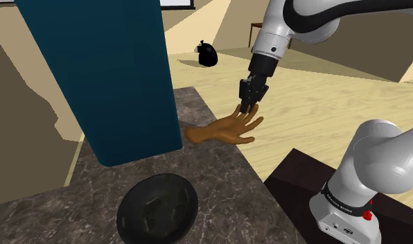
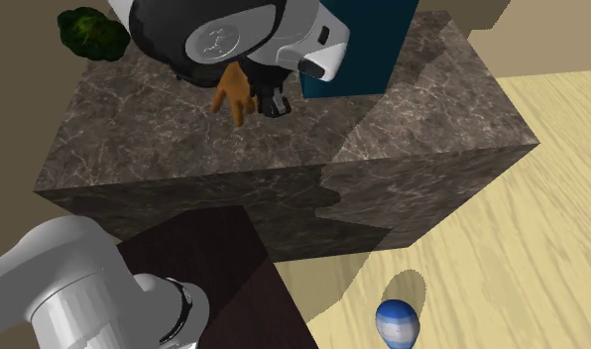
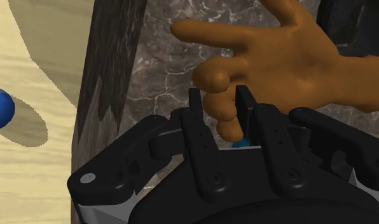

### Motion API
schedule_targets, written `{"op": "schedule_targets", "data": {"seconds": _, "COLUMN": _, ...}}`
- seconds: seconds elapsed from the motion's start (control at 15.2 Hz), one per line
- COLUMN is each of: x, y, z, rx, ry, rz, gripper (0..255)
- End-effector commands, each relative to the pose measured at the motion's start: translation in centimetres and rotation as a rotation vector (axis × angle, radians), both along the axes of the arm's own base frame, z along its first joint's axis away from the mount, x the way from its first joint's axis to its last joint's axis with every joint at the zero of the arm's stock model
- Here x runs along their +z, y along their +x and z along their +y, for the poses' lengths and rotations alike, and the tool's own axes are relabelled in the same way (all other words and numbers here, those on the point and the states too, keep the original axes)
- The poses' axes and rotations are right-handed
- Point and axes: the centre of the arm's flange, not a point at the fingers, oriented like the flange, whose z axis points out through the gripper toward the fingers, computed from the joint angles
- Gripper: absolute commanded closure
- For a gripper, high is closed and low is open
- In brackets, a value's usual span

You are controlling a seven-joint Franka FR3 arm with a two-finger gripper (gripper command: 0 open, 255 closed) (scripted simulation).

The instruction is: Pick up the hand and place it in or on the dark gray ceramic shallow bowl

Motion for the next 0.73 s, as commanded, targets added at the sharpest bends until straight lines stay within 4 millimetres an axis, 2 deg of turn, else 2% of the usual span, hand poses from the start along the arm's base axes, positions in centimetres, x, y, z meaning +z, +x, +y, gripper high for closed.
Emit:
{"op": "schedule_targets", "data": {"seconds": 0.0, "x": 0.1, "y": 0.2, "z": 2.7, "rx": -0.001, "ry": 0.001, "rz": 0.0, "gripper": 255}}
{"op": "schedule_targets", "data": {"seconds": 0.66, "x": 1.1, "y": 0.8, "z": 15.8, "rx": -0.001, "ry": 0.001, "rz": 0.0, "gripper": 255}}
